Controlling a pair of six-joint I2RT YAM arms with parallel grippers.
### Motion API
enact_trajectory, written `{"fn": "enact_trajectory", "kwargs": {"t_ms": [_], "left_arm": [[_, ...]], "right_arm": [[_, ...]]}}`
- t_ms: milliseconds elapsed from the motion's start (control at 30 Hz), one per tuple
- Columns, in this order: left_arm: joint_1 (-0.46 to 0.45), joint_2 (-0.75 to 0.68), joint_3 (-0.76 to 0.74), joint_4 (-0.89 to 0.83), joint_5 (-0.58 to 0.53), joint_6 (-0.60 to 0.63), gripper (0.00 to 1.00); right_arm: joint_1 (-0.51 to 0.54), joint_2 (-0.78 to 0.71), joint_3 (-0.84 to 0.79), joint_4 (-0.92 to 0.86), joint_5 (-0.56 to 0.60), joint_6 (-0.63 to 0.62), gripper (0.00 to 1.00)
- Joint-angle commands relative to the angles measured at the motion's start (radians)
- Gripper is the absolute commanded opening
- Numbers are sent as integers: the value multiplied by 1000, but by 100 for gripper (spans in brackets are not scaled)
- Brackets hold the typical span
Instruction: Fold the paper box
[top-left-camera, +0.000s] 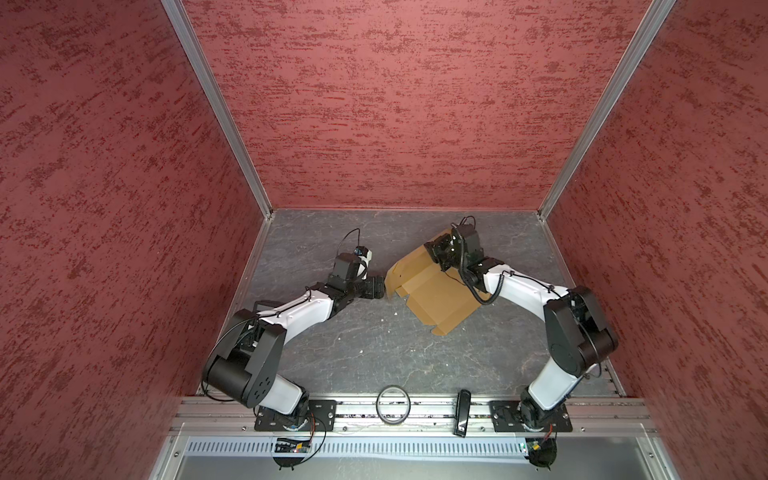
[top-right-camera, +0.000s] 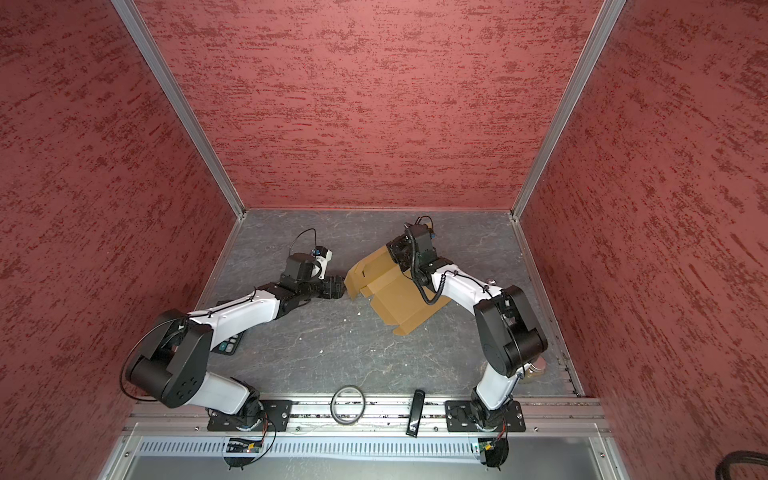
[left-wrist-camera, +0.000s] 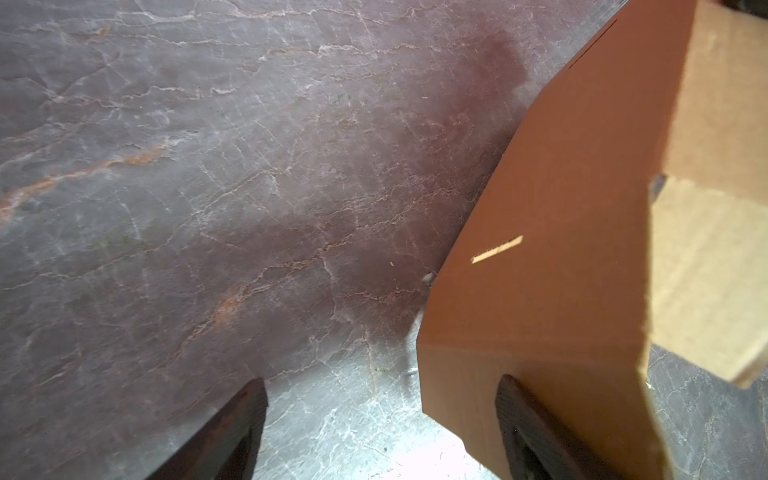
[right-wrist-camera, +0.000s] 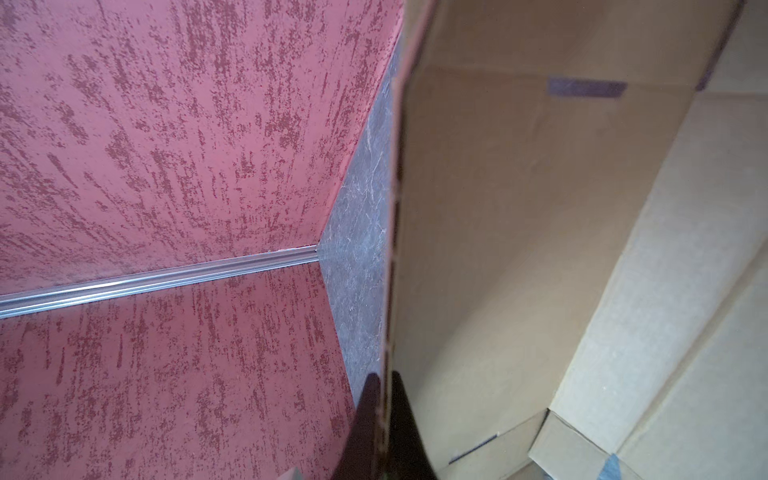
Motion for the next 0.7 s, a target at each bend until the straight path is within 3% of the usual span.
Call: {"fn": "enact_trajectory", "kwargs": {"t_ms": [0,667], "left_arm": [[-8,15,29,17,-2,16,88],[-90,47,43,12,-2,6,89]], "right_arm": [[4,-51,-38,81,-3,-37,4],[2,-92,-148,189,2,-49,3]]}}
